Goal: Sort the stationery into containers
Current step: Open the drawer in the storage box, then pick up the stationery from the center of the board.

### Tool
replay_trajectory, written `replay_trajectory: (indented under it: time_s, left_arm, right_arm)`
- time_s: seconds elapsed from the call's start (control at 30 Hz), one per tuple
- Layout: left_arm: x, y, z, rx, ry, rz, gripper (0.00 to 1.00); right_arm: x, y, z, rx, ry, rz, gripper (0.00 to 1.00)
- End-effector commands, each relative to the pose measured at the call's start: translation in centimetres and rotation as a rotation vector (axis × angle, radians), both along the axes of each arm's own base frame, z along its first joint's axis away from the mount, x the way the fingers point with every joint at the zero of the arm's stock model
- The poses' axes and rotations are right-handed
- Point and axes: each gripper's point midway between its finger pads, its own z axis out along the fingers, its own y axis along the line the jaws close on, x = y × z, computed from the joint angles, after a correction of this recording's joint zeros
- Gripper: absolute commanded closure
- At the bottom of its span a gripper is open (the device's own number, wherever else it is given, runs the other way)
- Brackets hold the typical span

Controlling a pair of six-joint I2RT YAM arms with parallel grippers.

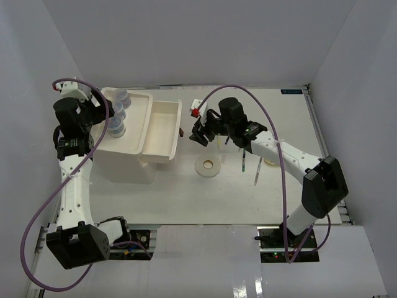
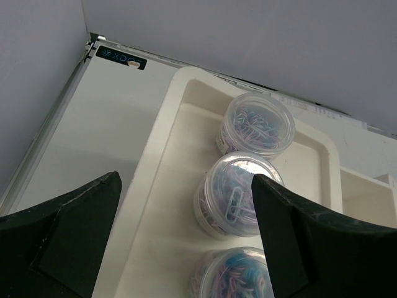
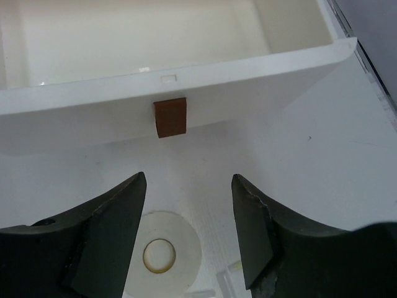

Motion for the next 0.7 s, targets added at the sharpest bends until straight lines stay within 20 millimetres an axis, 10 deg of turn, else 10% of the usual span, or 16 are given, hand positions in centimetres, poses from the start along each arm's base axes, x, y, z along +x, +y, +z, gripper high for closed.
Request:
replay_trajectory:
  time_s: [0.0,0.37,0.67]
  left_arm:
    - [-0.7,-0.3,1.9,0.002,-0.061,-0.012,0.03]
    - [-0.9,-0.2,2.0,0.000,-0.069,0.000,0.03]
    - [-1.0,-0.1,2.1,0.004,-0.072,0.008,0.03]
  right_arm:
    - [0.7,-2.0,0.5,0.013,0.045,-0.157,0.36]
    - [0.7,-8.0,-11.5,-0.188,0.454,-0.708,0.25]
    - [0.7,-9.3,-16.5,-0.269,0.523,-0.941,0.20]
